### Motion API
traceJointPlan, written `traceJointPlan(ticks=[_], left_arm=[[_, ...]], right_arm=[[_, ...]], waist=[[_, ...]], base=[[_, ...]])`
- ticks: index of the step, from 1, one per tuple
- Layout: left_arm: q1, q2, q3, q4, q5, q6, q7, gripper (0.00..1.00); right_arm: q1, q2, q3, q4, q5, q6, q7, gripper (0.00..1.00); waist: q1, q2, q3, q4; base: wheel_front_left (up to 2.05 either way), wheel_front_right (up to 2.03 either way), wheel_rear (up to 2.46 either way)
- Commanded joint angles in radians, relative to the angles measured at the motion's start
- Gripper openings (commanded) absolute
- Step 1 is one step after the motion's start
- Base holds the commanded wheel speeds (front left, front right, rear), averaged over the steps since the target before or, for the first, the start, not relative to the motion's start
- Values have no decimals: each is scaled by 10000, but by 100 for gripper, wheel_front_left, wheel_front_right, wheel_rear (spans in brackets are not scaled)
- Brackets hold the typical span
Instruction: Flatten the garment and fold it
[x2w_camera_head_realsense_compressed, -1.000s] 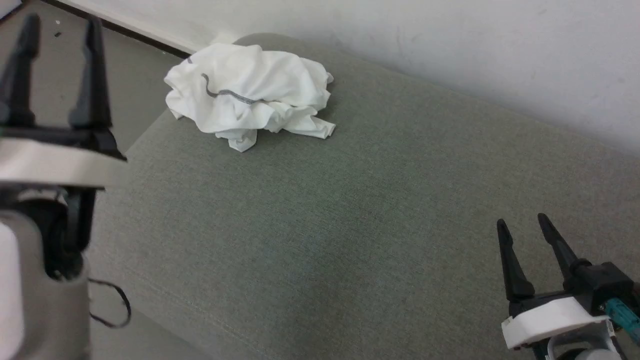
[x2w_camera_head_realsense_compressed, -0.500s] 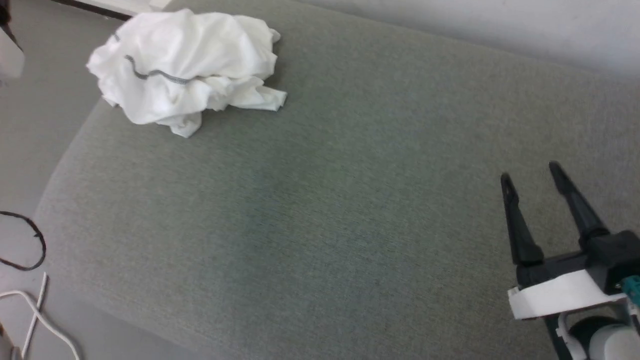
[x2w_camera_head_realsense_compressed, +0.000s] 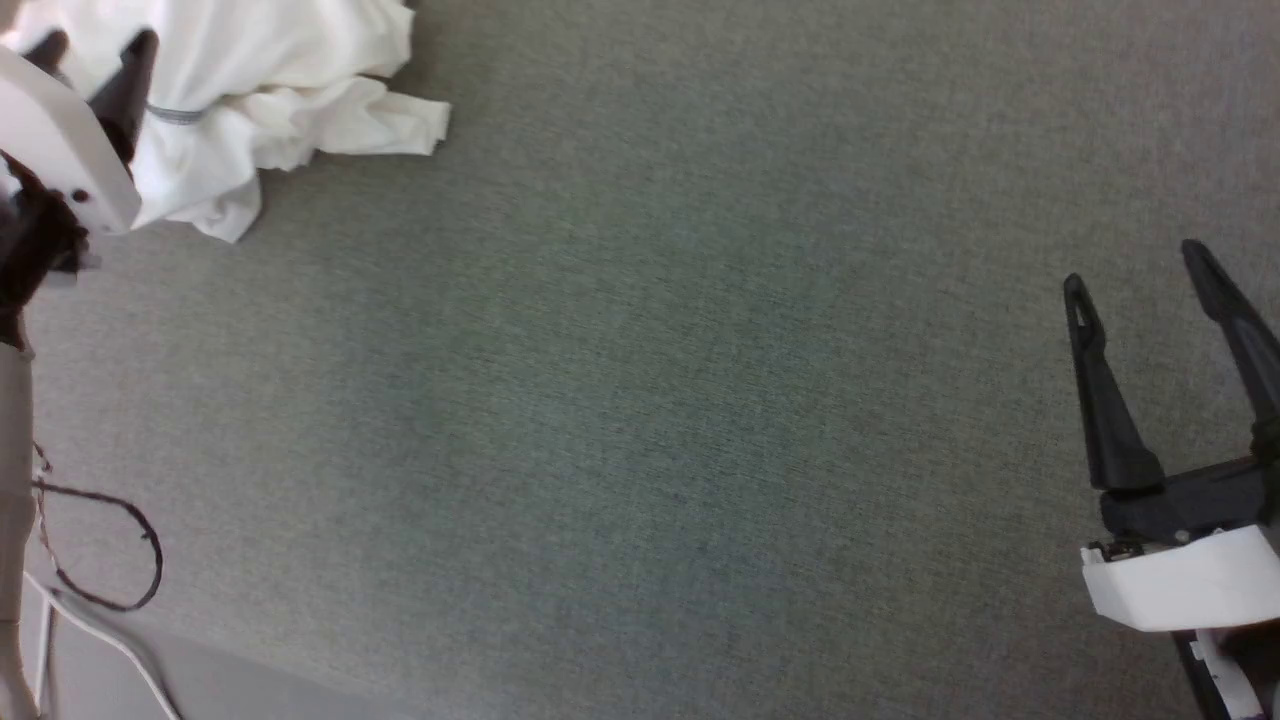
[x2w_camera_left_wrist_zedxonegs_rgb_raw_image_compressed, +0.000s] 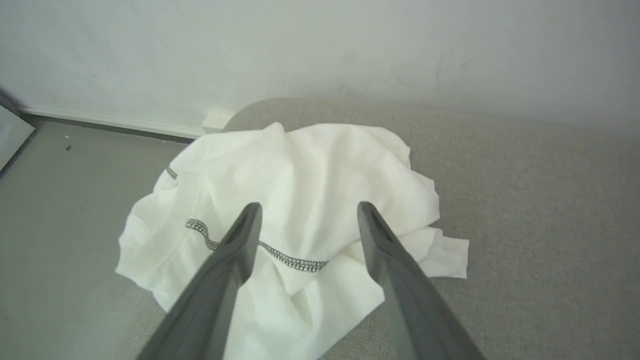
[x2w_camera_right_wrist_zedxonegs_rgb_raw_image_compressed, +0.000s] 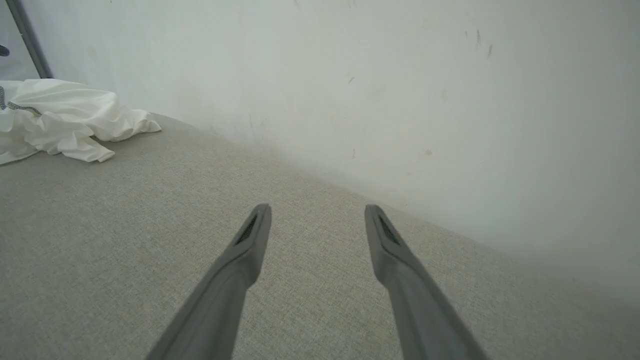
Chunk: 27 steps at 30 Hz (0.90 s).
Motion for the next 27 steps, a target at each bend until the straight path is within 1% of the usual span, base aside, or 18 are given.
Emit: traceJointPlan(ticks=[1,4,7,11,15,16,17,18,22,27], left_arm=[[21,113,-212,140,-39,-73,110,100],[109,420,-823,414,10,-74,354,100],[142,689,-1155,848,196,-75,399,100],[153,752,-1337,1518,480,51,149,100],[169,618,-1311,2126,462,159,-292,100],[139,617,-1305,2262,463,149,-456,78],[107,611,-1325,2363,495,139,-651,20],[78,605,-1358,2435,541,127,-873,0],[-97,504,-1386,2673,573,73,-1849,0],[-422,606,-1318,2944,569,37,-2722,0]], right_arm=[[-79,-73,-18,-171,-66,-9,78,100],[-31,-153,-72,-524,-104,-9,299,100],[58,-250,-165,-839,-137,-9,511,100],[176,-364,-285,-1214,-130,-9,745,100],[281,-472,-371,-1503,-106,-9,949,100],[289,-505,-390,-1567,-91,-9,990,100],[292,-533,-409,-1619,-76,-9,1026,100],[293,-557,-426,-1658,-63,-9,1057,100],[292,-607,-422,-1696,-39,-9,1139,100],[213,-510,-275,-1446,62,-9,973,100]], waist=[[-2,-2,629,-468],[-2,-2,857,-600],[-2,-2,1088,-726],[-2,-2,1303,-833],[-2,-2,1417,-897],[-2,-2,1444,-908],[-2,-2,1460,-914],[-2,-2,1467,-915],[-2,-2,1427,-860],[-2,-2,1080,-826]], base=[[0,0,0],[0,0,0],[0,0,0],[0,0,0],[0,0,0],[0,0,0],[0,0,0],[0,0,0],[0,0,0],[0,0,0]])
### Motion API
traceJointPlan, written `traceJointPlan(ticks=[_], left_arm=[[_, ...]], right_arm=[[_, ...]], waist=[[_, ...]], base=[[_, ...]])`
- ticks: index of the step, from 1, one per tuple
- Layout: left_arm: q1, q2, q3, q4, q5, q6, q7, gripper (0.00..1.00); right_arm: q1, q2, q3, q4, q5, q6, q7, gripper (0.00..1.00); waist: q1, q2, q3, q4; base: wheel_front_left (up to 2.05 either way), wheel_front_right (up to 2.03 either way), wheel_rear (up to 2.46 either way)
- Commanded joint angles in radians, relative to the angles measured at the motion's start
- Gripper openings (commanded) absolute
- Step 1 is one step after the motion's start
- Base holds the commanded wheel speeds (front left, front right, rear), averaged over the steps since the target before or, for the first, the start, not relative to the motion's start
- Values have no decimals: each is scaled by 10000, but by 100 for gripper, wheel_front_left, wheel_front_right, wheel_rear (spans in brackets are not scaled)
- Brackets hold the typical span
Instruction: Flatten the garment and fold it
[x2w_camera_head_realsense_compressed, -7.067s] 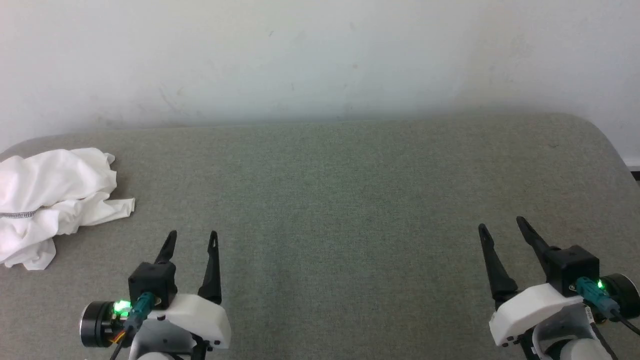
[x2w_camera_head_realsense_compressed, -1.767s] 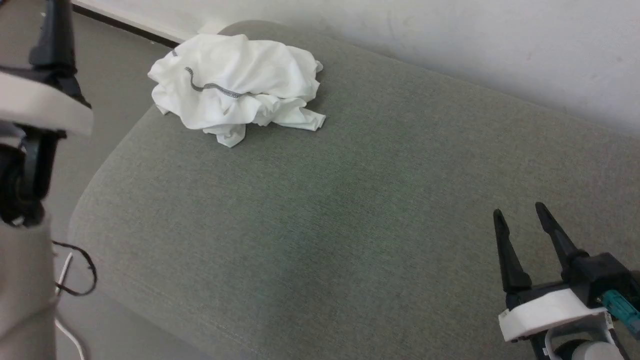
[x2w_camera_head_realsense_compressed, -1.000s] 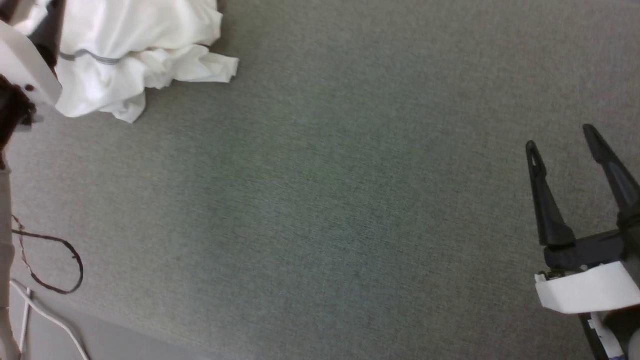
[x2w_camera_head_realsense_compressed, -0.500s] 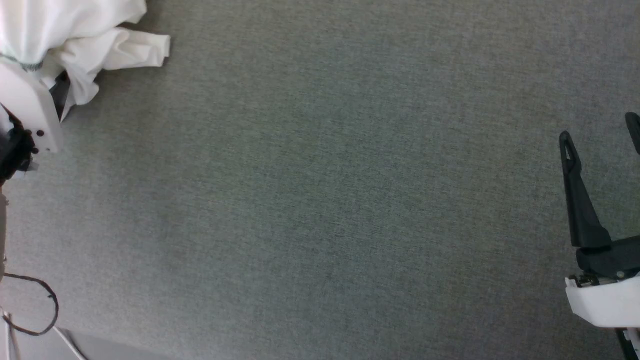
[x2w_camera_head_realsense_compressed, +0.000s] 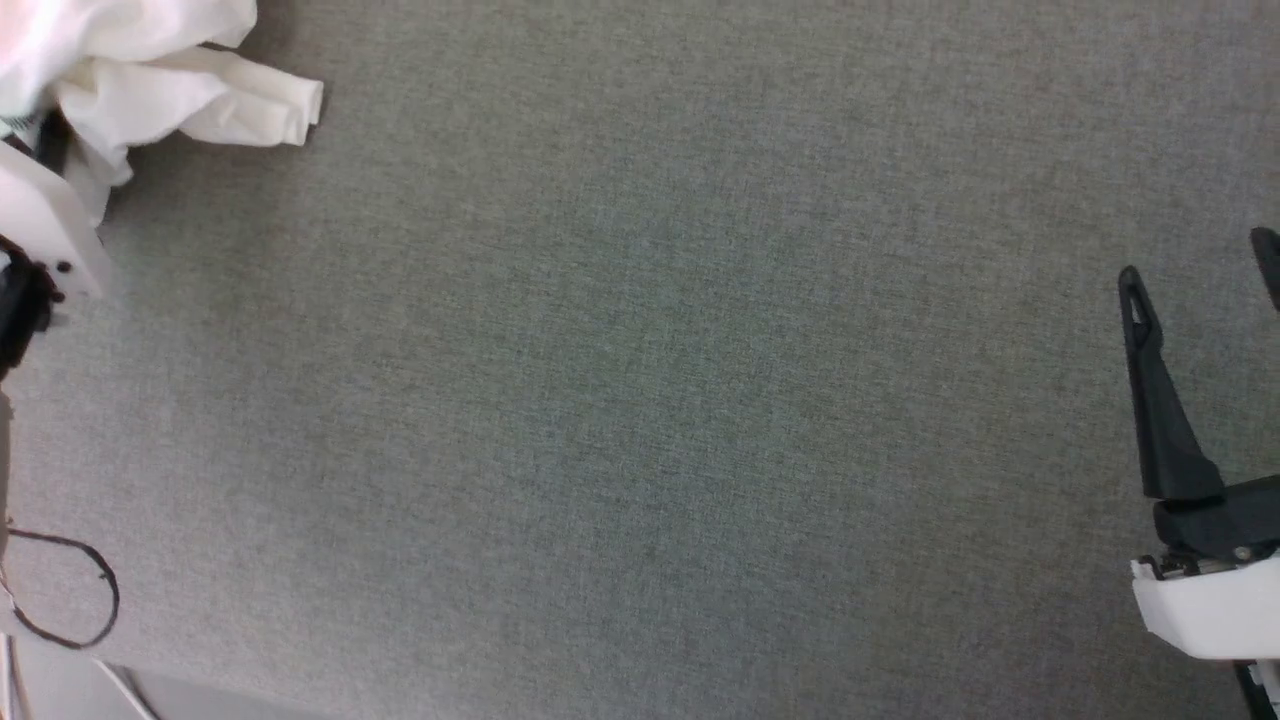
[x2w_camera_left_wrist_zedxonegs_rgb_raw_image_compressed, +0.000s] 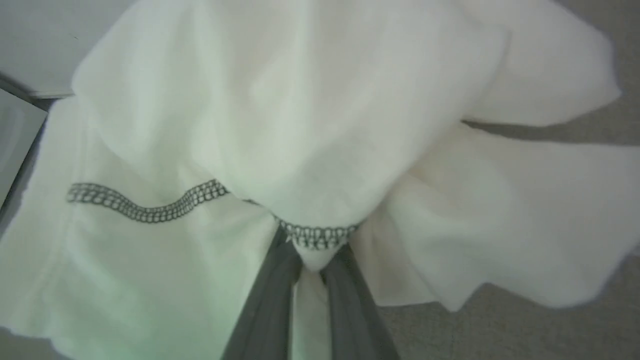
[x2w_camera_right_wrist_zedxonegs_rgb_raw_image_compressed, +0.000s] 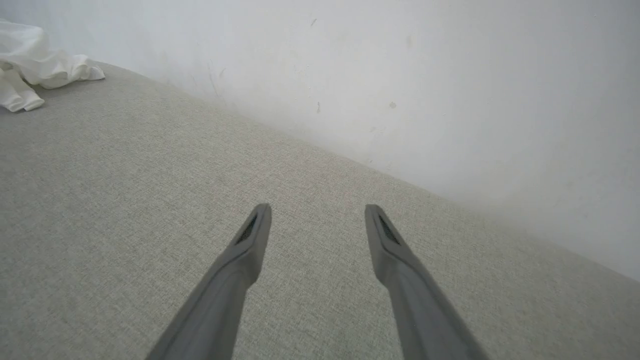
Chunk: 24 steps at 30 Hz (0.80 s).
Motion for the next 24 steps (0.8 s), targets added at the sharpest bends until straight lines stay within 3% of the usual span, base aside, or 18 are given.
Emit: traceJointPlan(ticks=[1,9,15,20,24], left_arm=[[-330,66,48,16,-1,-65,-190,0],[-943,757,245,-273,-157,-114,-653,0],[-1519,1146,104,-1319,-141,-136,-340,0],[-2240,1154,-73,-2461,-145,-103,307,0],[-2845,837,-319,-3350,-175,-39,922,0]], right_arm=[[-46,64,45,137,101,-9,-137,100],[-190,596,416,1200,345,-9,-977,100],[-49,1069,449,2142,538,-9,-1726,100],[223,1405,419,2892,741,-9,-2344,100],[452,1566,404,3399,941,-9,-2753,100]], waist=[[0,-2,-263,22],[0,-2,-1501,-139],[0,-2,-2743,-312],[0,-2,-3811,-473],[0,-2,-4607,-667]], base=[[0,0,0],[0,0,0],[0,0,0],[0,0,0],[0,0,0]])
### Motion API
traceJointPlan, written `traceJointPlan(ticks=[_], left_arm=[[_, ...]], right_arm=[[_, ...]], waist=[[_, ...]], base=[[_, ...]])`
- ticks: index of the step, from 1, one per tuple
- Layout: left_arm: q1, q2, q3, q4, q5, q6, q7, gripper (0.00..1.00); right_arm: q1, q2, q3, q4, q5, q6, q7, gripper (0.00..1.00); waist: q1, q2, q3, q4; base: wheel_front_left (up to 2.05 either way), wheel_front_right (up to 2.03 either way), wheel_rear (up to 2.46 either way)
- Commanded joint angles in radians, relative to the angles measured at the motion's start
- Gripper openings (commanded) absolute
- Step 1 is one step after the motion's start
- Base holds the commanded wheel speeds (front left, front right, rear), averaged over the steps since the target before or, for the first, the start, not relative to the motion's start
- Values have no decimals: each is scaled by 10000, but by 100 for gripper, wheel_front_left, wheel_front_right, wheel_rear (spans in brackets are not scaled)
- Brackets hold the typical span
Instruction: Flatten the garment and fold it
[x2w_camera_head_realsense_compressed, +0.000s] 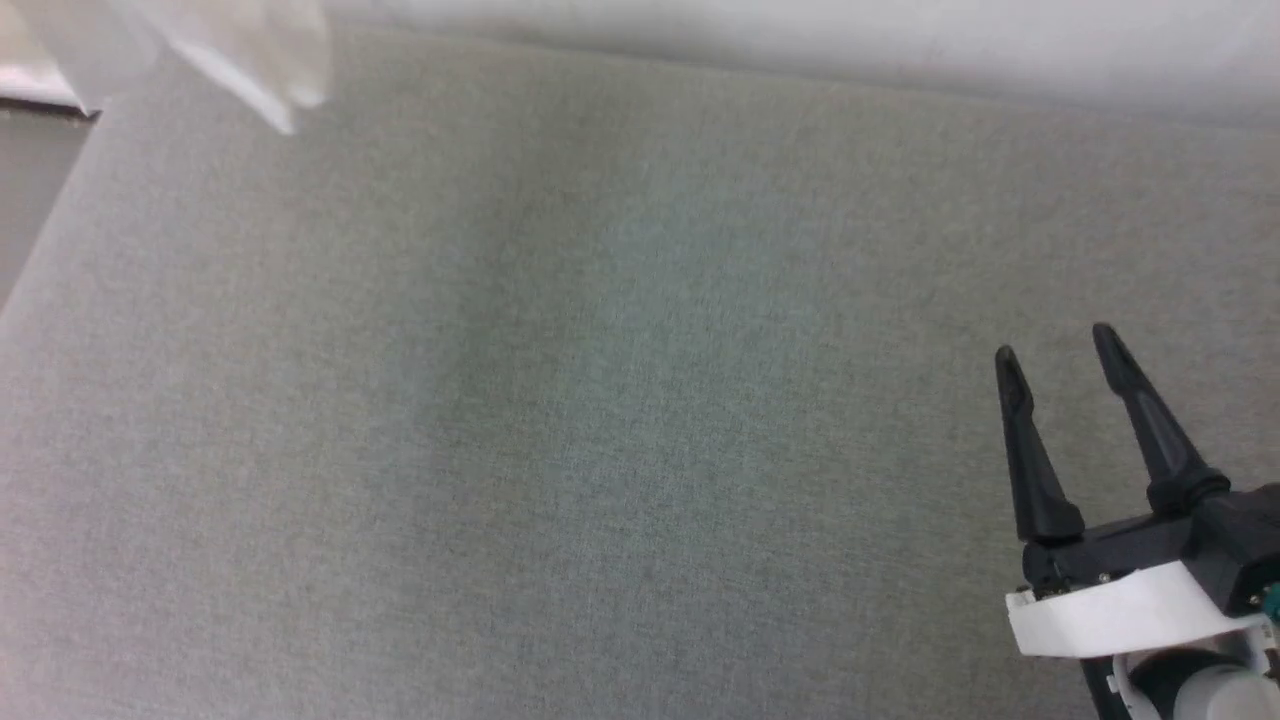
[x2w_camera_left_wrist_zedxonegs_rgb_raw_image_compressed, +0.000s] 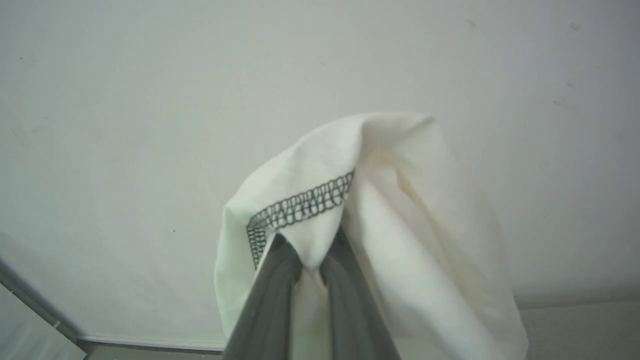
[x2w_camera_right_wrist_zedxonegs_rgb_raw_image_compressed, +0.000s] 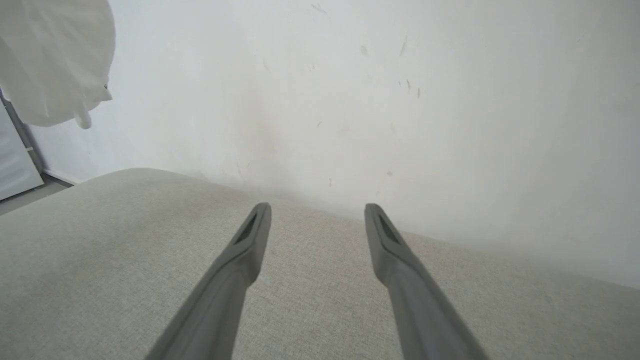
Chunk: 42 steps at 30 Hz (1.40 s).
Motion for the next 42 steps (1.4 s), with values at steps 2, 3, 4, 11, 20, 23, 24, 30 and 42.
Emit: traceJointPlan(ticks=[2,3,4,11,20,23,24,30,42], left_arm=[[-469,-393,-229,-561,-132,49,385,0],[-571,-536,-333,-728,-185,42,556,0],[-647,-691,-435,-886,-240,38,707,0],[-712,-1648,-1152,-1703,-610,5,1425,0],[348,-3070,-2048,-2777,-1270,133,1675,0],[850,-3456,-2435,-3070,-1260,171,1538,0],[1035,-3611,-2564,-3168,-1270,184,1462,0],[2167,-4551,-3419,-3764,-1129,399,889,0],[4607,-5379,-5194,-2431,501,1351,-1281,0]], right_arm=[[215,67,-60,284,177,-9,-264,100],[267,78,-103,360,222,-9,-333,100],[314,84,-152,433,280,-9,-403,100],[635,92,-688,627,678,-9,-660,100],[967,94,-1524,211,679,-9,-575,100],[1016,94,-1652,10,668,-9,-494,100],[1033,94,-1694,-63,672,-9,-469,100],[1048,94,-1876,-263,789,-9,-448,100],[763,95,-1990,-228,1084,-9,-781,100]], waist=[[2,-2,-1540,-473],[2,-2,-1702,-543],[2,-2,-1877,-629],[2,-2,-2637,-1187],[2,-2,-2870,-2132],[2,-2,-2757,-2465],[2,-2,-2702,-2564],[2,-2,-2302,-3080],[2,-2,-1192,-3755]], base=[[0,0,0],[0,0,0],[0,0,0],[0,0,0],[0,0,0],[0,0,0],[0,0,0],[0,0,0],[0,0,0]])
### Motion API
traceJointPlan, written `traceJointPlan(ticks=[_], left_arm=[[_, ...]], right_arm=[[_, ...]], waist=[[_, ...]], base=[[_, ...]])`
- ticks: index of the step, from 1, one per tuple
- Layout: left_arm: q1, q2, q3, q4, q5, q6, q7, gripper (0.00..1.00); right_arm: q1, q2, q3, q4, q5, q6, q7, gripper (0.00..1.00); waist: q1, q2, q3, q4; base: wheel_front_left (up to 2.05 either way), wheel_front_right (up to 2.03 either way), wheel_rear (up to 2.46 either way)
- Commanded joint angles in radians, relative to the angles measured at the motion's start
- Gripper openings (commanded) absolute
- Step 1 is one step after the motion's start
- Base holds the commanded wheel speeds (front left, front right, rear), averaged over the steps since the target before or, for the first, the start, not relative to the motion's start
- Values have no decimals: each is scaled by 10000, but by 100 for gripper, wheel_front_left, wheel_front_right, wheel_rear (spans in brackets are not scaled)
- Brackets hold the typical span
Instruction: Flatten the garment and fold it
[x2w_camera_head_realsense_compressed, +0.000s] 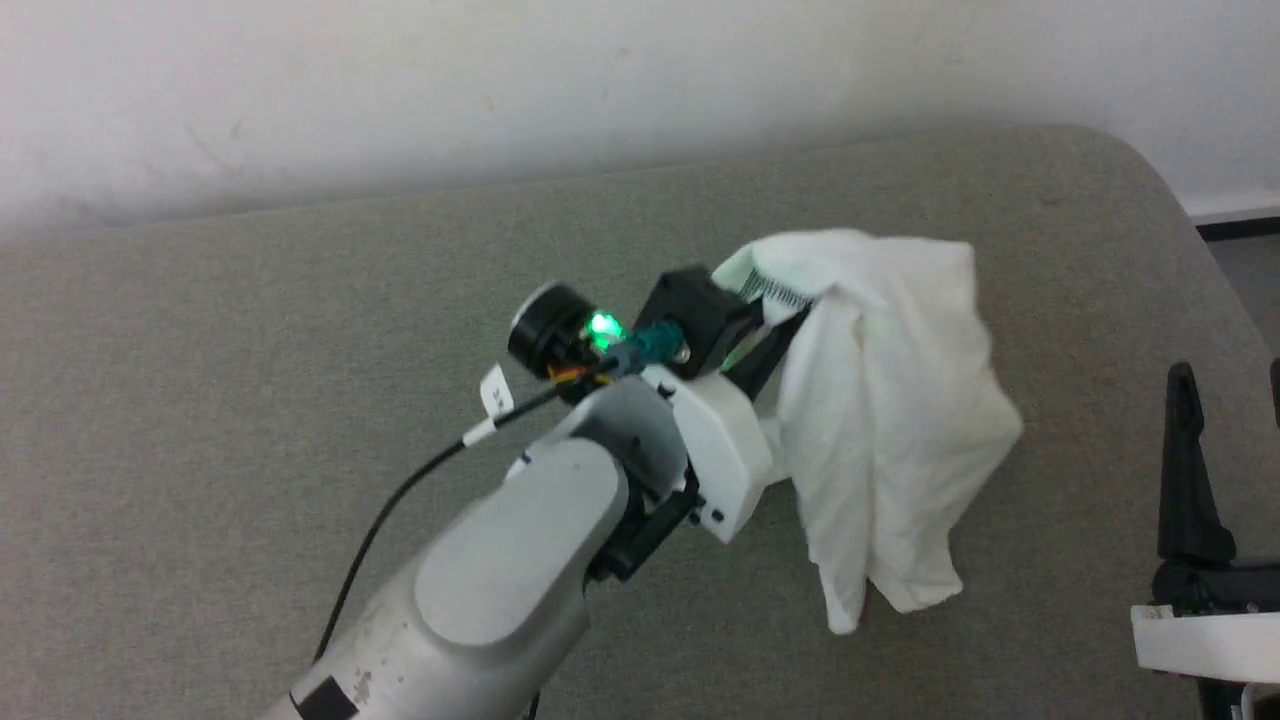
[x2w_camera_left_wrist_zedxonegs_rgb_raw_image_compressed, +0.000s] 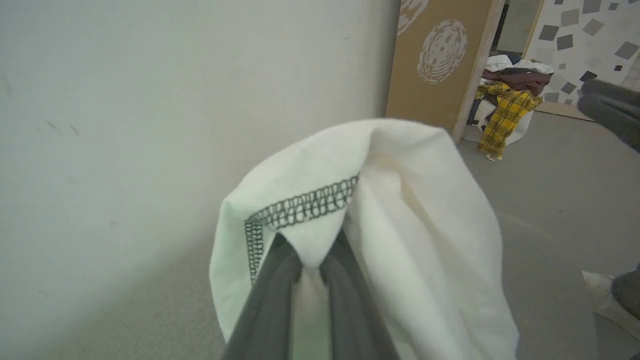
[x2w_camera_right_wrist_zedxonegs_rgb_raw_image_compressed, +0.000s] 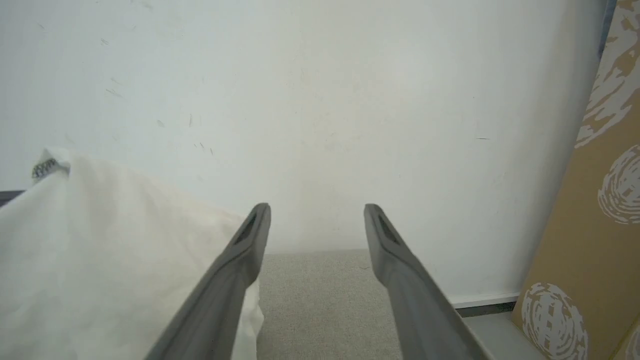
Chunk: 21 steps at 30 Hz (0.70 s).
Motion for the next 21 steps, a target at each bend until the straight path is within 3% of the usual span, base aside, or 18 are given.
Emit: traceJointPlan(ticks=[1,10,11,12,13,21], left_arm=[[368,-62,-133,382,93,116,-193,0],[1255,-293,-858,3147,177,19,-389,0],[1254,-364,-837,3245,99,-28,-465,11],[1240,-423,-811,3312,22,-67,-517,65],[1195,-464,-778,3343,-19,-80,-598,100],[1150,-316,-9,2560,-637,54,-1234,100]], right_arm=[[-129,24,37,47,79,-7,-105,100],[-422,24,154,408,130,-7,-281,100],[-428,24,144,451,122,-7,-287,100],[-433,24,147,488,117,-7,-292,100],[-443,24,162,521,118,-7,-300,100],[-356,24,255,767,127,-7,-321,100]], waist=[[-1,-1,381,-329],[-1,-1,686,-337],[-1,-1,667,-279],[-1,-1,646,-223],[-1,-1,611,-160],[-1,-1,-59,397]], base=[[0,0,0],[0,0,0],[0,0,0],[0,0,0],[0,0,0],[0,0,0]])
